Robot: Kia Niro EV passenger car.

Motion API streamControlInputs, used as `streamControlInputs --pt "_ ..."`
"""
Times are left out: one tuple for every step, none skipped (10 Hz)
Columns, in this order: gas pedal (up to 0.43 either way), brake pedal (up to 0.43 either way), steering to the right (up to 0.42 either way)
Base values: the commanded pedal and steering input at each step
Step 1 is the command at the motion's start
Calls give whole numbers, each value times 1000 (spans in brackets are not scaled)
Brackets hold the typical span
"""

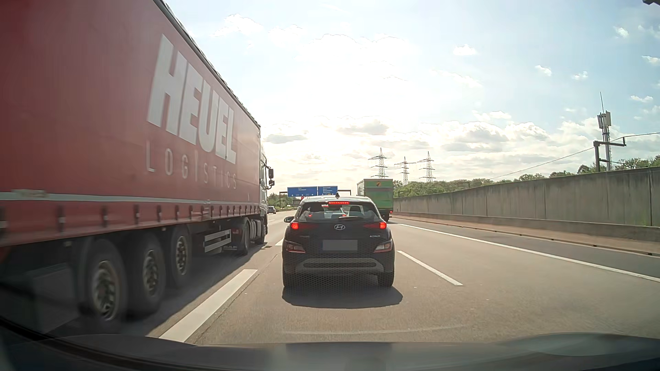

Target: Follow the waypoints while adhering to traffic rules and regulations

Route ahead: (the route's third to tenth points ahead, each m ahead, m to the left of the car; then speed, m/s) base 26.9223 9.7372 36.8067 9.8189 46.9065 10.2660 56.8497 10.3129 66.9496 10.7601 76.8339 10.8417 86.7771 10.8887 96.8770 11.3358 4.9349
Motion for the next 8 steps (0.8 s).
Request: streamControlInputs --pt "0 6 -11" --pt "0 0 -7" --pt "0 0 -6" --pt "0 0 -6" --pt "0 61 -6" --pt "0 152 -8" --pt "0 220 -13" --pt "0 232 -15"
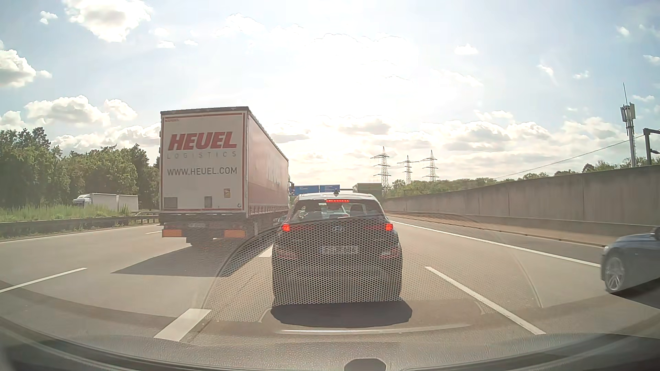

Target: Follow the waypoints while adhering to traffic rules and regulations

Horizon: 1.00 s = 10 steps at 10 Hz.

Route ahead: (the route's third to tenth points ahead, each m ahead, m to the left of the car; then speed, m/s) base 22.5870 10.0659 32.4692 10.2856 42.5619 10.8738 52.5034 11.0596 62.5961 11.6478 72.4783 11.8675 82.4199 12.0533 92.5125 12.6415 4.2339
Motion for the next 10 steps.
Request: streamControlInputs --pt "0 244 -15" --pt "0 268 -15" --pt "0 274 -15" --pt "0 274 -15" --pt "0 274 -14" --pt "0 274 -14" --pt "0 274 -14" --pt "0 274 -14" --pt "0 280 -14" --pt "0 274 -14"
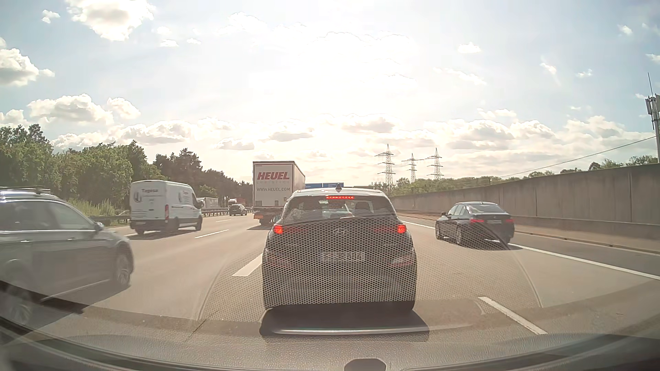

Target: Follow the waypoints while adhering to traffic rules and regulations

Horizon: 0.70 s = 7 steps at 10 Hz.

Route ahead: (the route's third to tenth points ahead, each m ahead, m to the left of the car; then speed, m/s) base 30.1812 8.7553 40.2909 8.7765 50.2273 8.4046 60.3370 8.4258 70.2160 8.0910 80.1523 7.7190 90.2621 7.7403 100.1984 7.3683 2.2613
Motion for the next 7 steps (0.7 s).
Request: streamControlInputs --pt "0 274 -14" --pt "0 256 -14" --pt "0 201 -14" --pt "0 116 -14" --pt "0 24 -14" --pt "0 0 -14" --pt "0 0 -14"
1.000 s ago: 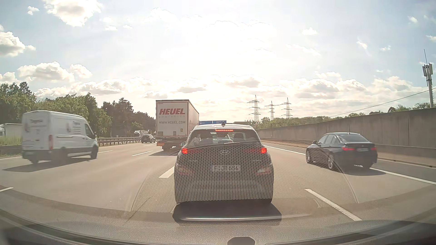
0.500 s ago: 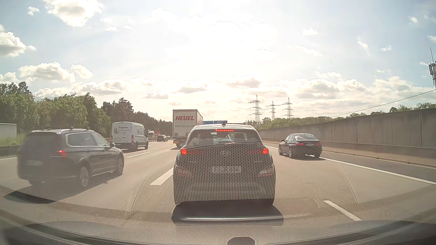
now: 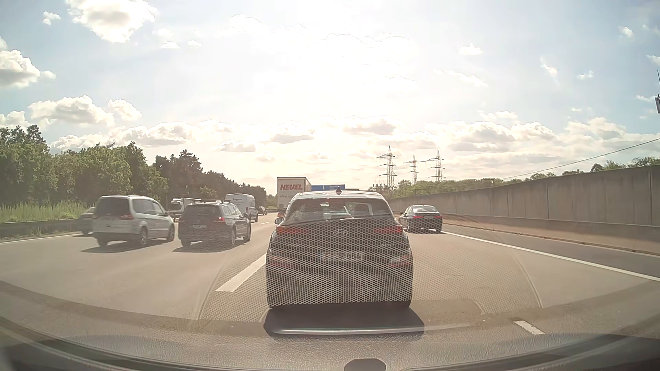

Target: Follow the waypoints while adhering to traffic rules and regulations

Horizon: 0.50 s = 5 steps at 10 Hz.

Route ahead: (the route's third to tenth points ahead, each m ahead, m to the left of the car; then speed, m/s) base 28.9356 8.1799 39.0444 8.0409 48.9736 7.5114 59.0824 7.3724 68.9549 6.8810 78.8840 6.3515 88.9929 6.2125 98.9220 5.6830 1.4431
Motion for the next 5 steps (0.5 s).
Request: streamControlInputs --pt "0 0 -14" --pt "0 0 -14" --pt "0 0 -14" --pt "0 0 -15" --pt "0 0 -19"
